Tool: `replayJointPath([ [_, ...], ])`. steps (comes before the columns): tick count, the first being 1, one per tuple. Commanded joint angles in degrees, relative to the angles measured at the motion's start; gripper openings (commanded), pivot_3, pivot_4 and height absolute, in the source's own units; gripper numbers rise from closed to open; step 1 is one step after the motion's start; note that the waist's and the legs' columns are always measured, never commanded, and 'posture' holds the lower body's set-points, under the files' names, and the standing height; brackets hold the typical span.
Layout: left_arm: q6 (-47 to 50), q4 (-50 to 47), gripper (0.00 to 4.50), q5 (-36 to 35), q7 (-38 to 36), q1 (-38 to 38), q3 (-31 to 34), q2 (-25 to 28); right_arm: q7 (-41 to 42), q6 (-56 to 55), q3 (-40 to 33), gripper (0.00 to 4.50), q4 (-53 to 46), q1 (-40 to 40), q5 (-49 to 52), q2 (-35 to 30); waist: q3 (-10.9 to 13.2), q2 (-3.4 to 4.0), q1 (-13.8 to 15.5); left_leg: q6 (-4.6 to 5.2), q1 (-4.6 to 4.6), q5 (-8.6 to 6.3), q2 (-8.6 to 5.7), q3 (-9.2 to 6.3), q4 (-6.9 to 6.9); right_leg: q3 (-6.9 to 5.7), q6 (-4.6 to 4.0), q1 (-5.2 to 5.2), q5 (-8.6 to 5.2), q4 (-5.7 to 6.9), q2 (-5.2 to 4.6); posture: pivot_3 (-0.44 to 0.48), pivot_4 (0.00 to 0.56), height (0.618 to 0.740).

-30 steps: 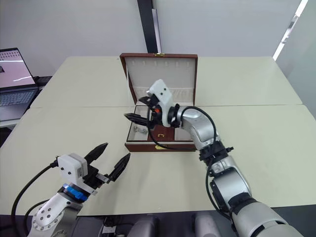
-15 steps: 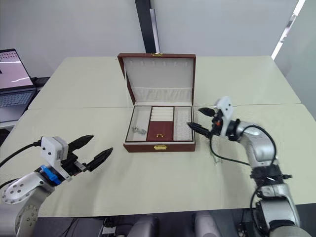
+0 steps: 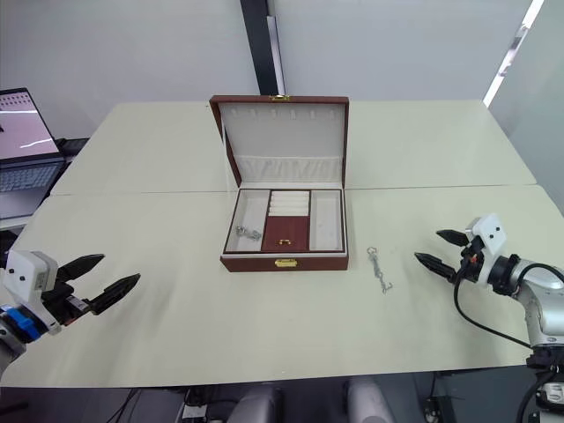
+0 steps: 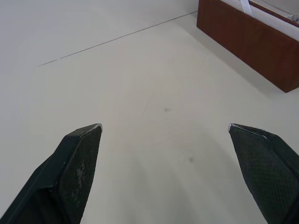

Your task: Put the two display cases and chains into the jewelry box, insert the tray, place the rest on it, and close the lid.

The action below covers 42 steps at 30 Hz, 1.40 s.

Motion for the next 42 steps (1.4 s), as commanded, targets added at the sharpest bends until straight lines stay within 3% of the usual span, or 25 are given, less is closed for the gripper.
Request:
replayJointPath([
  [1,-1.94,1.92,4.5,0.52,-0.72,-0.97,2.26,1.46,0.59,-2.64,-2.51,4.48,2.03,0.58,0.16,-1.71,0.0,0.0,0.05,0.0,0.0,0.0,-0.01,0.01,0.0,0.0,0.0,0.0,0.0,0.0,-0.02,0.0,0.15,0.74],
  [21,-3.37,3.89,4.5,0.75,-0.33,-2.15,2.13,0.83,-0.53,-3.98,-2.59,4.48,3.49,2.24,0.41,-1.58,0.0,0.0,0.01,0.0,0.01,0.0,0.0,0.0,0.01,0.0,0.01,0.03,0.0,0.01,-0.02,0.0,0.15,0.74],
  [29,-3.6,-1.62,4.5,0.11,-0.13,-1.2,0.31,-1.06,-3.63,-0.29,-4.44,4.48,-4.09,4.71,3.44,-0.25,0.0,0.0,0.07,0.0,0.01,0.0,0.0,0.0,0.02,0.0,0.01,0.03,0.0,0.02,-0.04,0.0,0.15,0.74],
  [33,-2.52,-8.66,4.5,-0.01,-0.63,-0.47,-3.83,-3.33,-7.01,4.62,-4.7,4.48,-13.11,6.99,6.49,1.87,0.0,0.0,0.16,0.0,0.01,0.0,0.0,-0.02,0.03,-0.01,0.01,0.05,0.01,0.02,-0.04,0.0,0.15,0.74],
  [42,-0.17,-21.74,4.5,0.08,-2.79,-4.6,-19.8,-7.1,-16.65,11.3,0.04,4.48,-30.26,11.96,6.98,8.81,-0.01,-0.01,0.49,-0.01,0.0,0.0,-0.02,-0.04,0.05,-0.02,0.01,0.08,0.01,0.02,-0.04,0.0,0.15,0.74],
])
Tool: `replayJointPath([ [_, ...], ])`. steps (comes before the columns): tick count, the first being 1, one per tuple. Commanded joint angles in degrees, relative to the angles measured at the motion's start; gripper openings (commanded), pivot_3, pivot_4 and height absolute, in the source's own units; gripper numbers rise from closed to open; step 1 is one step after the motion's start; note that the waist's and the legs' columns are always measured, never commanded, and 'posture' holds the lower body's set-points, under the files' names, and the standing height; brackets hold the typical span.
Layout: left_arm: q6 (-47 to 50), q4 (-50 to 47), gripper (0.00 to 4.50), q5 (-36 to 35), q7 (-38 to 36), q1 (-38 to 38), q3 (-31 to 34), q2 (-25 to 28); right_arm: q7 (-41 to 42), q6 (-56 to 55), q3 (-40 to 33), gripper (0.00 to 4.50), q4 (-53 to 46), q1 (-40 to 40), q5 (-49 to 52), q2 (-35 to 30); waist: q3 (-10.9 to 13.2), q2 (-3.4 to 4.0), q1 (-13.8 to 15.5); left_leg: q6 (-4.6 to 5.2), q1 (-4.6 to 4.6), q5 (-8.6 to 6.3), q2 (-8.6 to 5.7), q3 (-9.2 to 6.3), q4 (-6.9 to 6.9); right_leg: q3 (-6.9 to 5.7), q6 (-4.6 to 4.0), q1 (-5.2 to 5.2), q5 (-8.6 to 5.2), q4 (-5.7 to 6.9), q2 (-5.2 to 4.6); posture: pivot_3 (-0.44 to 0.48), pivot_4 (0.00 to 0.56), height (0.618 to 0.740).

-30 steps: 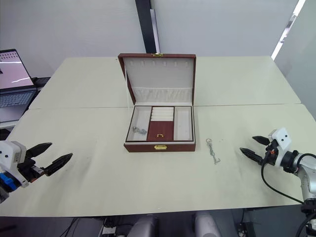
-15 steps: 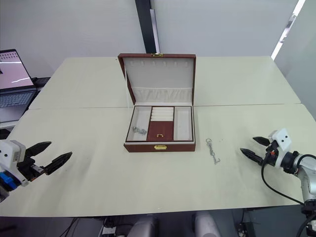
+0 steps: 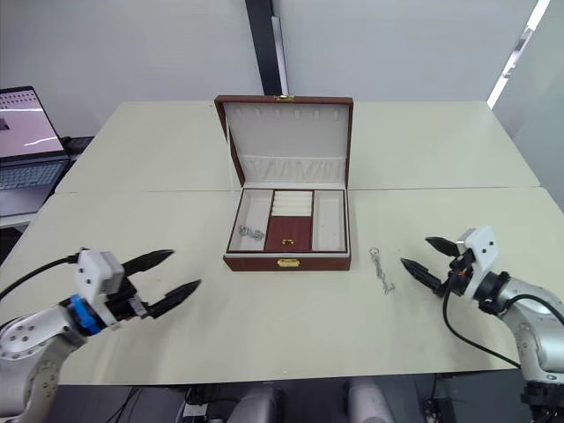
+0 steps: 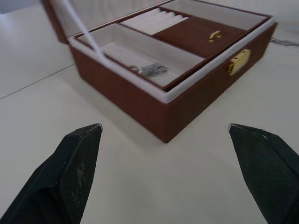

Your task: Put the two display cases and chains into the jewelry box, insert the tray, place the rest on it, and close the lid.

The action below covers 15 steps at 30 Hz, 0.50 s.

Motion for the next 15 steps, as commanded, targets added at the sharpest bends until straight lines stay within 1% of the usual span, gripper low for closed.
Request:
replayJointPath([
  [1,0.53,-4.37,4.5,-0.38,-1.6,-2.27,-4.9,-0.61,-4.35,1.33,1.07,4.48,-5.31,0.85,-0.37,1.85,0.0,0.0,-0.04,0.0,0.0,0.0,-0.01,0.01,0.0,0.01,0.0,0.0,0.0,0.0,0.0,0.0,0.15,0.74],
  [6,-1.04,-4.97,4.5,1.68,-5.2,-6.35,-13.48,-1.69,-13.7,3.99,6.87,4.48,-9.5,2.01,-6.05,5.94,0.0,0.01,-0.1,0.0,0.02,0.0,0.01,0.0,0.0,0.01,0.0,0.0,0.0,0.01,0.04,0.0,0.15,0.74],
  [11,-3.49,-2.71,4.5,3.19,-8.68,-8.77,-17.11,-1.74,-19.74,5.97,11.64,4.48,-11.78,2.48,-10.33,9.45,0.0,0.01,-0.1,0.0,0.02,0.0,0.01,0.0,0.0,0.02,0.0,-0.01,0.0,0.02,0.07,0.0,0.15,0.74],
  [15,-4.03,-1.79,4.5,3.41,-9.34,-10.22,-18.38,-2.43,-23.9,7.23,14.8,4.48,-11.51,2.36,-14.2,11.33,0.0,0.01,-0.08,0.0,0.02,0.0,0.01,-0.01,0.0,0.02,0.0,-0.01,0.0,0.02,0.07,0.0,0.15,0.74],
])
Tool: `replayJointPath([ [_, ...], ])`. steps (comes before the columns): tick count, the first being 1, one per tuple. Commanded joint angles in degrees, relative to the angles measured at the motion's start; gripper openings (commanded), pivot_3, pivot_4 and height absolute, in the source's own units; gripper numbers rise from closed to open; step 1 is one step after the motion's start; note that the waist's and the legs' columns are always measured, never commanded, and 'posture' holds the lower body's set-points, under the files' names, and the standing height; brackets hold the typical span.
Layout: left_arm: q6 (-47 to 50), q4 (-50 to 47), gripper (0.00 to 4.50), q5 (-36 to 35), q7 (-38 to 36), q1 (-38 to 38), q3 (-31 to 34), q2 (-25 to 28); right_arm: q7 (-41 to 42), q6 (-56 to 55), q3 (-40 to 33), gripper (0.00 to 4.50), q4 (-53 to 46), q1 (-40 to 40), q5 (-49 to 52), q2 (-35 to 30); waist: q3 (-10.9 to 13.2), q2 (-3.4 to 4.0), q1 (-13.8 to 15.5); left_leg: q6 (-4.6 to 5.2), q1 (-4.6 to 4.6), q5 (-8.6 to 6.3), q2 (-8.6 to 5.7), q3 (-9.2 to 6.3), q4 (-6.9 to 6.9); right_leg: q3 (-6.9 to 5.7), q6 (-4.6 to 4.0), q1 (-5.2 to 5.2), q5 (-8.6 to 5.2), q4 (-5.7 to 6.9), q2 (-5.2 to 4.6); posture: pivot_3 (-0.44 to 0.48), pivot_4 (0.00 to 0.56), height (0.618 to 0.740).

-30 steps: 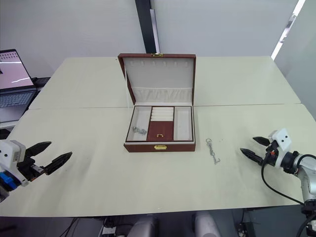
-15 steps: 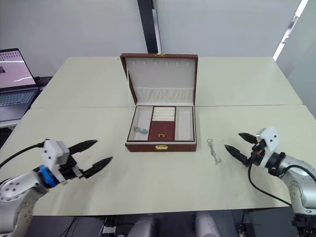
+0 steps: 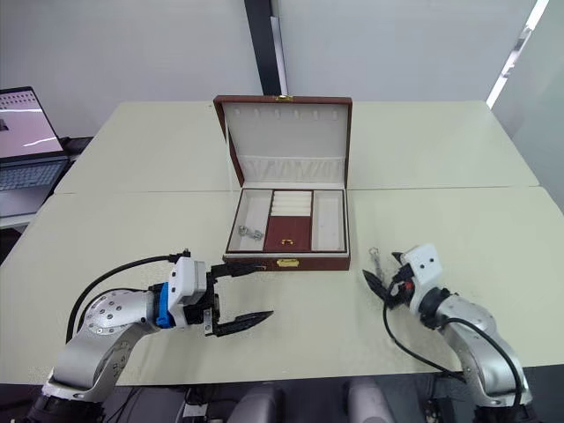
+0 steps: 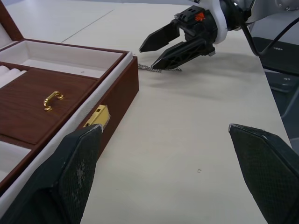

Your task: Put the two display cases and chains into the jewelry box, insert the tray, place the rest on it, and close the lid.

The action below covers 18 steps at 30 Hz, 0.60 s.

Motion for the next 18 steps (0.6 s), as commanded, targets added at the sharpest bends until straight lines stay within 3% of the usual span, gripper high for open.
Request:
replayJointPath([
  [1,-1.43,-0.24,4.5,0.4,-0.57,-1.3,-0.82,-0.66,-4.0,1.23,1.63,4.48,-1.34,-0.1,-3.34,1.22,0.0,0.0,0.02,0.0,0.0,0.0,-0.01,0.0,0.0,0.0,0.0,0.0,0.0,0.0,0.0,0.0,0.15,0.74],
  [12,-1.86,-1.15,4.5,0.75,-0.56,-1.33,-1.81,-0.81,-7.36,2.2,3.39,4.48,2.79,-0.2,-6.71,4.28,-0.06,-0.05,0.01,0.0,0.04,0.0,0.0,-0.01,0.02,0.0,0.0,0.05,0.0,0.0,0.0,0.0,0.15,0.74],
  [15,-1.68,-1.12,4.5,0.73,-0.27,-1.55,-1.63,-0.89,-6.98,2.18,3.83,3.9,3.4,0.46,-7.55,3.82,-0.09,-0.09,0.0,0.0,0.06,0.0,0.0,-0.01,0.02,0.0,0.0,0.07,0.0,0.0,0.0,0.0,0.15,0.74],
  [18,-1.44,-1.25,4.5,0.72,0.15,-1.78,-1.6,-1.02,-6.51,3.88,4.15,2.9,3.45,0.99,-7.97,3.24,-0.15,-0.14,0.01,0.0,0.07,0.0,0.0,-0.02,0.01,-0.01,0.0,0.07,0.0,0.0,0.0,0.0,0.15,0.74],
])
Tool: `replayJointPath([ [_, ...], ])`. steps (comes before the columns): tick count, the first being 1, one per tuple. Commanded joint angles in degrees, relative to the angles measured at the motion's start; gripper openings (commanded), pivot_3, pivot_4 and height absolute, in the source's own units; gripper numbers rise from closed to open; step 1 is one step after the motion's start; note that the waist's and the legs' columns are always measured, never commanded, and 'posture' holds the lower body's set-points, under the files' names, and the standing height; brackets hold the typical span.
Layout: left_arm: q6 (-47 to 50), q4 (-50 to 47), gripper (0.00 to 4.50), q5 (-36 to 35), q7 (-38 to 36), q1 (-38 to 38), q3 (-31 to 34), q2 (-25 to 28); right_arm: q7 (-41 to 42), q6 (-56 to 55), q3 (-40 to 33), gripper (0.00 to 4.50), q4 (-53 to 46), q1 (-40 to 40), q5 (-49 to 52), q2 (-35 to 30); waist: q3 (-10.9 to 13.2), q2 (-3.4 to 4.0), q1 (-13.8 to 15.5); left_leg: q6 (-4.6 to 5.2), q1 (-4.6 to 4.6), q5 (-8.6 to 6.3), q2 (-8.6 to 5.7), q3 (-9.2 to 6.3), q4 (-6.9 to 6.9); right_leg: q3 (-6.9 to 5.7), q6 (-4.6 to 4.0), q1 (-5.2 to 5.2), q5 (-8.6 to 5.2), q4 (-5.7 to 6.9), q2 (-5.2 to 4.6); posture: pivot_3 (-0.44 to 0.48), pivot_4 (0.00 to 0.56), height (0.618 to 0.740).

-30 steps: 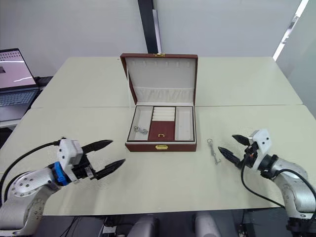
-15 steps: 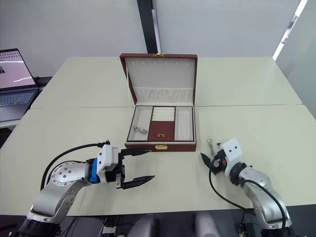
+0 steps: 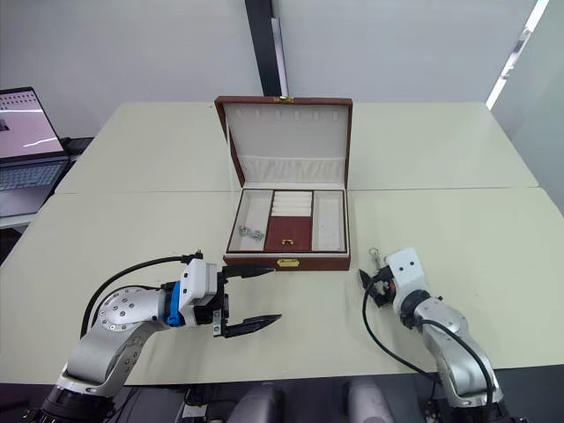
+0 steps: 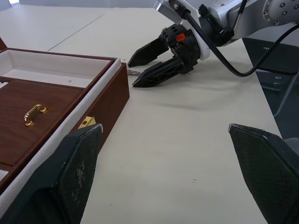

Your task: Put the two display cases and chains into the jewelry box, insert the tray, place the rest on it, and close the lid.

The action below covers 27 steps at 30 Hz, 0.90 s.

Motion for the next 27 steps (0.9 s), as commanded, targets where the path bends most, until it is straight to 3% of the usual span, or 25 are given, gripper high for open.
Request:
replayJointPath([
  [1,-0.27,-1.74,4.5,-0.15,0.22,-0.58,0.16,-0.08,0.58,3.4,1.11,2.54,1.66,1.66,-0.7,-0.85,-0.04,-0.03,0.0,0.0,0.0,0.0,0.0,-0.01,0.0,-0.01,0.0,0.01,0.0,0.0,0.0,0.0,0.15,0.74],
  [15,0.06,-1.55,4.5,-0.08,1.03,-1.57,-0.34,-0.72,0.25,4.91,0.16,0.02,1.52,2.17,-0.3,-0.54,-0.31,-0.28,0.02,0.0,0.03,0.0,0.0,-0.04,0.0,-0.03,0.0,0.05,0.0,-0.02,0.0,0.0,0.15,0.74],
  [27,-1.15,-0.29,4.5,0.13,0.8,-1.43,-0.31,-1.18,1.48,1.5,-2.62,0.02,-1.07,2.39,2.54,1.02,-0.32,-0.27,0.03,0.0,0.03,0.0,-0.01,-0.04,-0.01,-0.03,0.0,0.06,0.0,-0.03,0.0,0.0,0.15,0.74],
])
